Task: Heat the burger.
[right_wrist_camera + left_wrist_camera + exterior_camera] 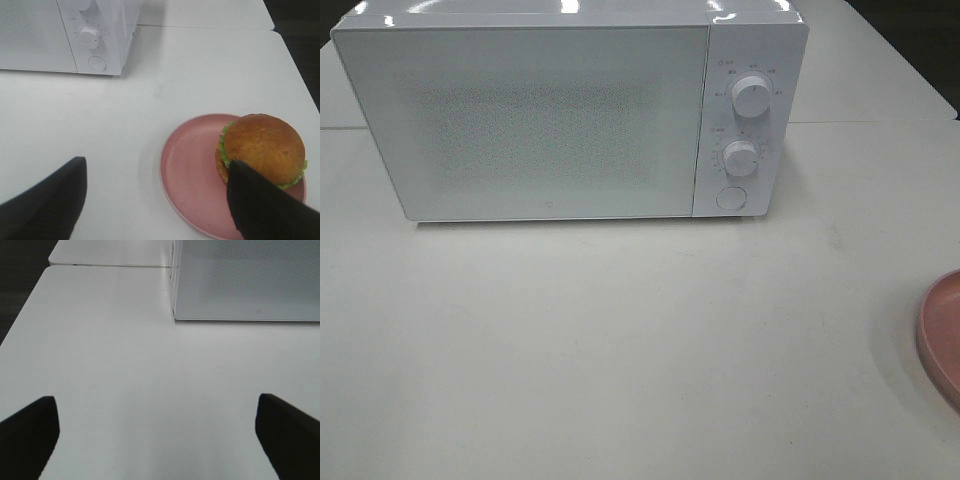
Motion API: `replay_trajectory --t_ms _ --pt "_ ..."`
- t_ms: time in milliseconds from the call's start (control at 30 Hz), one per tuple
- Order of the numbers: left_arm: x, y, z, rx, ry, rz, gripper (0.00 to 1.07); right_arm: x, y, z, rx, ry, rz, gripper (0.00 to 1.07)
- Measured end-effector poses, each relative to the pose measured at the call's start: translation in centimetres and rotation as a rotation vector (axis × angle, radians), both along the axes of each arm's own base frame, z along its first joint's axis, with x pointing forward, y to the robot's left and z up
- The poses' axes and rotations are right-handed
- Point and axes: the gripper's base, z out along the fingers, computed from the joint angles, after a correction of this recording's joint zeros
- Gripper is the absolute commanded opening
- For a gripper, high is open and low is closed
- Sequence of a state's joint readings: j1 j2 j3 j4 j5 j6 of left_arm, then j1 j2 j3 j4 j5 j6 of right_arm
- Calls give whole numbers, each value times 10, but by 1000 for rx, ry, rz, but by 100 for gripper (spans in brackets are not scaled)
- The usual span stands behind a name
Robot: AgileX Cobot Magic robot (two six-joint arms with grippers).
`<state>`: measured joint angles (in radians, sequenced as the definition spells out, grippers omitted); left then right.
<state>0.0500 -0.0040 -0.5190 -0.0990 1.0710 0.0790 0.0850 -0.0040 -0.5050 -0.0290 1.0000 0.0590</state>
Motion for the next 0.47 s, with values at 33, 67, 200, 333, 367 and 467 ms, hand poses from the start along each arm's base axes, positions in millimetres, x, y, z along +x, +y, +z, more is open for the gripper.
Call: replay_trajectory --t_ms 33,67,200,333,367,467 --pt "0 0 0 0 0 0 100 0 0 0 0 0 0 75" --pt "0 0 0 0 0 0 100 0 0 0 0 0 0 75" --pt "0 0 0 0 0 0 100 0 0 0 0 0 0 75" --pt "0 0 0 0 -1 0 100 0 0 0 0 0 0 75" --pt "0 0 0 0 -1 0 100 0 0 0 0 0 0 75" --pt "0 0 0 0 -1 0 99 0 0 0 0 0 0 75"
